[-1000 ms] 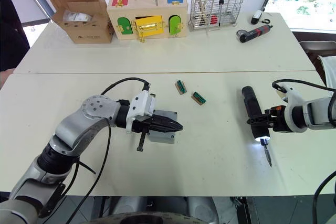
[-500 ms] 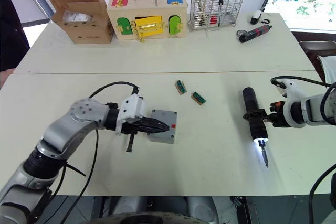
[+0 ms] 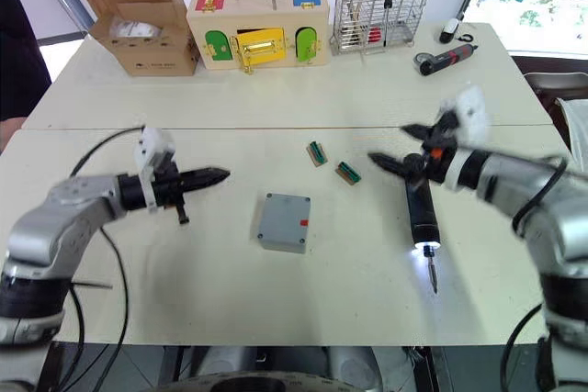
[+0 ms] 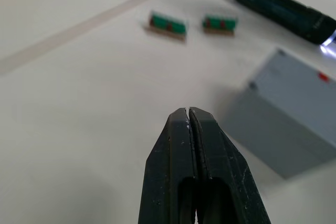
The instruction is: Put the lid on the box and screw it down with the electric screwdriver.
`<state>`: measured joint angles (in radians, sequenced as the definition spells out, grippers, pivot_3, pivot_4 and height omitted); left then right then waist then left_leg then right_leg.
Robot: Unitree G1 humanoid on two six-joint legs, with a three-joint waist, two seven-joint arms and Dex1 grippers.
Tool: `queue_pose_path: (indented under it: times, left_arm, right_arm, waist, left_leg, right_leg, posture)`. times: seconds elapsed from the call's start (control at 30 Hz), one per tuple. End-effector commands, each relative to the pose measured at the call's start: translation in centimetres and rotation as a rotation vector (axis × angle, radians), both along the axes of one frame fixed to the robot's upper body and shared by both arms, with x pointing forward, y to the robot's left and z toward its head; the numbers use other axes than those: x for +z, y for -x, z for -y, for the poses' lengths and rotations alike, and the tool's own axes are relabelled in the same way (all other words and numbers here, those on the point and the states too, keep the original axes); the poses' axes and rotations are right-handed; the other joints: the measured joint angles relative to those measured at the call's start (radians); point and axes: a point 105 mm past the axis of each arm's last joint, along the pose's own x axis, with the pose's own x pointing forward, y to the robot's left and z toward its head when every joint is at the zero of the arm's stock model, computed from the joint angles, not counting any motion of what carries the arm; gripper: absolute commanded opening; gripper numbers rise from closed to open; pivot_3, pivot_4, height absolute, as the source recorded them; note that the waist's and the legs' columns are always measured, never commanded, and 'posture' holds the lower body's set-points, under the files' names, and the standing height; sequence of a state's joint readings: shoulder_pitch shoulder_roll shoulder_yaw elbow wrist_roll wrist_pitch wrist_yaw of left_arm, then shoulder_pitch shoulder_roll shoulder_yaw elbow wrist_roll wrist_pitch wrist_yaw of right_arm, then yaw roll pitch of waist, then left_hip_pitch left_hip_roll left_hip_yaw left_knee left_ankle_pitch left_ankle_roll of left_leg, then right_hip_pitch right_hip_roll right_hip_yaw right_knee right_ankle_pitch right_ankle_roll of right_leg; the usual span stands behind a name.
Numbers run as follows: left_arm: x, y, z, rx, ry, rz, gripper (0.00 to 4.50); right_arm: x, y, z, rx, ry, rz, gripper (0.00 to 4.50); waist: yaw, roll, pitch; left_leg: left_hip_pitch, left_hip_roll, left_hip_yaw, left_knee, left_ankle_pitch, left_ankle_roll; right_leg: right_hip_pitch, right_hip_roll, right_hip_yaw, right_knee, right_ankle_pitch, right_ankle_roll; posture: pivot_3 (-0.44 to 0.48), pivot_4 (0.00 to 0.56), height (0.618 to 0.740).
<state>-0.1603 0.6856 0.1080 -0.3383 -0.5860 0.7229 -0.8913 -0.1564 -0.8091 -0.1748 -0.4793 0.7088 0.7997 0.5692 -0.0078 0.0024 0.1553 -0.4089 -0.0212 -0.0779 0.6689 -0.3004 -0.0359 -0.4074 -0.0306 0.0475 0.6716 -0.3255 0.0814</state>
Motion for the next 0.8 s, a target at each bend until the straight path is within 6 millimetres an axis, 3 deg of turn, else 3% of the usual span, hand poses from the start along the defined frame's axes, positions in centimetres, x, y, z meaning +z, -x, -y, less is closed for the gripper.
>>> queue_pose_path:
  times: [0.03, 0.27, 0.43, 0.6, 0.8]
  left_arm:
    - [1.5, 1.4, -0.8, 0.026, -0.009, 0.037, 0.00]
    - [0.4, 3.3, -1.1, 0.042, 0.001, -0.044, 0.00]
    - [-0.7, 3.6, -1.4, 0.069, 0.006, -0.080, 0.00]
    - [-1.1, 5.6, -1.1, -0.006, 0.004, -0.146, 0.00]
    - [-1.0, 6.4, -0.9, -0.035, 0.006, -0.170, 0.00]
  right_arm:
    - [1.4, 1.8, -0.8, -0.047, -0.060, 0.102, 4.50]
    - [-0.3, 5.4, -2.7, -0.088, -0.173, 0.065, 4.50]
    - [-3.0, 8.2, -4.0, -0.008, -0.127, -0.057, 4.50]
    - [-4.5, 10.4, -4.4, 0.064, -0.115, -0.156, 4.50]
    - [-5.1, 11.0, -4.6, 0.092, -0.119, -0.185, 4.50]
  waist:
    - [0.001, 0.000, 0.000]
    - [-0.003, 0.000, -0.001]
    - [-0.003, -0.001, -0.001]
    - [-0.004, -0.001, -0.001]
    - [-0.002, -0.001, -0.001]
  left_leg:
    - [0.001, 0.000, 0.000, 0.000, 0.000, 0.000]
    - [0.019, 0.000, -0.001, -0.003, 0.001, -0.001]
    - [0.019, 0.000, -0.001, -0.003, 0.001, -0.001]
    - [0.019, 0.000, -0.001, -0.003, 0.001, -0.001]
    - [0.019, 0.000, -0.001, -0.004, 0.001, -0.001]
  right_leg:
    - [0.000, 0.000, 0.000, 0.000, 0.000, 0.000]
    - [0.017, 0.001, 0.000, 0.002, 0.000, 0.000]
    - [0.017, 0.001, 0.000, 0.001, 0.000, 0.000]
    - [0.017, 0.001, 0.000, 0.000, 0.000, 0.000]
    - [0.019, 0.001, 0.000, -0.002, 0.000, 0.000]
  posture:
    - [0.000, 0.150, 0.740]
    - [0.000, 0.150, 0.740]
    - [0.000, 0.150, 0.740]
    - [0.000, 0.150, 0.740]
    - [0.000, 0.150, 0.740]
